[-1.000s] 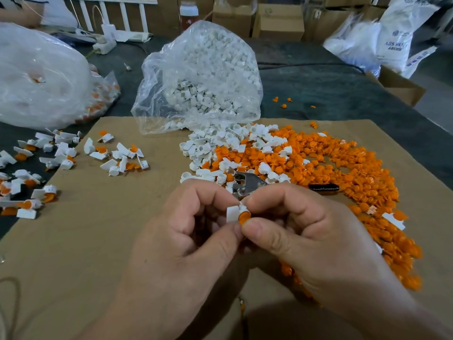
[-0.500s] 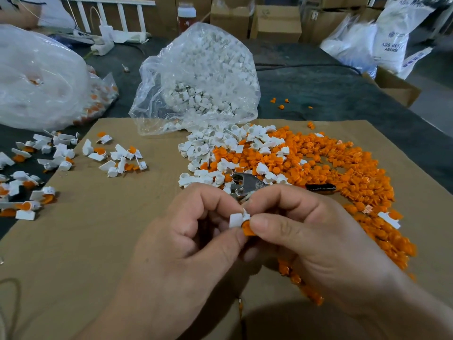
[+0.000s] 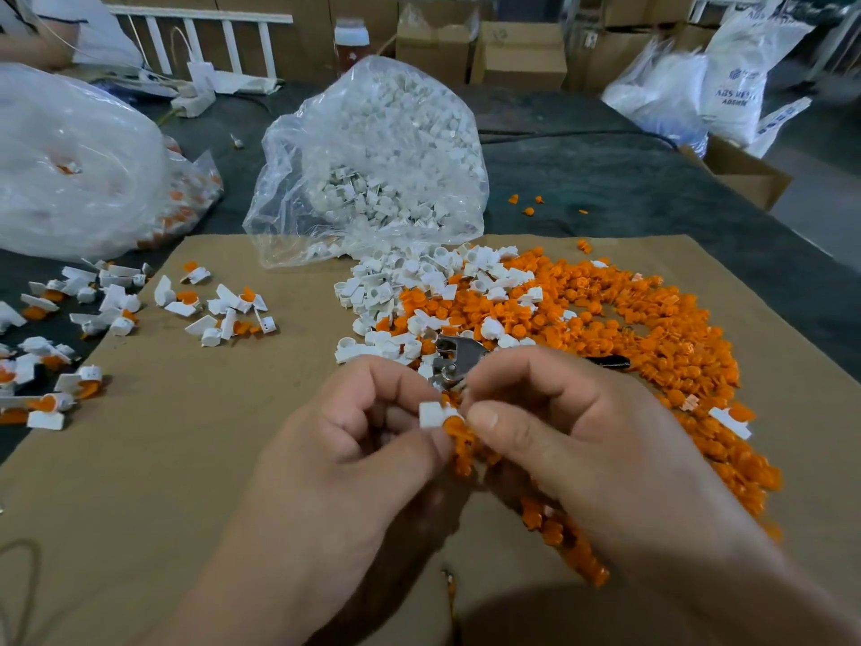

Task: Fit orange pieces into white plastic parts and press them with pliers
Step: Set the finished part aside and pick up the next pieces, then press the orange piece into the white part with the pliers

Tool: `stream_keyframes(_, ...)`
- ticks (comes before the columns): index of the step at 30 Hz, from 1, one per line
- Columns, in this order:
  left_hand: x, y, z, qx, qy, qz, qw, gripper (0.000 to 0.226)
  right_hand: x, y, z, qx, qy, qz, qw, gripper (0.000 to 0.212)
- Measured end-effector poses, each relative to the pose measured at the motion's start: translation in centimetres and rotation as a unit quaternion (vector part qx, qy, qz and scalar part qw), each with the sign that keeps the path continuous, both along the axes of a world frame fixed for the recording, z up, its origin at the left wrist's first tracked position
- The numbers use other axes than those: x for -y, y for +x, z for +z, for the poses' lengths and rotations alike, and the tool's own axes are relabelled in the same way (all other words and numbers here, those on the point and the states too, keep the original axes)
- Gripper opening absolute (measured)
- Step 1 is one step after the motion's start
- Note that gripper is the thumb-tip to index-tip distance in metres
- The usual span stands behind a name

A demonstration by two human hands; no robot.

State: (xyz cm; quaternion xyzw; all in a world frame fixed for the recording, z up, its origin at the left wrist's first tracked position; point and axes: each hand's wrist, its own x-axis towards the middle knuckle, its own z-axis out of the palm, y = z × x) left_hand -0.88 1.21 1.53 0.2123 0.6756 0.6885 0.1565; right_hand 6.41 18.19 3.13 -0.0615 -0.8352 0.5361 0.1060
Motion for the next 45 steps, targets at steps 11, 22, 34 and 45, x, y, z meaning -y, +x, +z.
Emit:
stream_keyframes(11, 0.9, -1.9, 0.1, 0.146, 0.084, 0.024, 0.985, 0.015, -4.1, -0.3, 0.8, 0.212, 0.474, 0.001, 0.854, 0.075)
stream_keyframes(22, 0.6, -1.9, -0.6, 0.149, 0.072, 0.012, 0.986, 0.015, -3.8, -1.2, -0.1, 0.174, 0.511, -0.011, 0.842, 0.073)
stream_keyframes(34, 0.9, -2.1, 0.1, 0.142, 0.096, 0.033, 0.985, 0.016, -2.8, -1.0, 0.9, 0.051, 0.456, -0.114, 0.881, 0.045)
stream_keyframes(45, 1.1, -1.6, 0.5, 0.036, 0.141, 0.021, 0.989, 0.020, -1.6, 0.2, 1.4, 0.017, 0.429, -0.021, 0.903, 0.041)
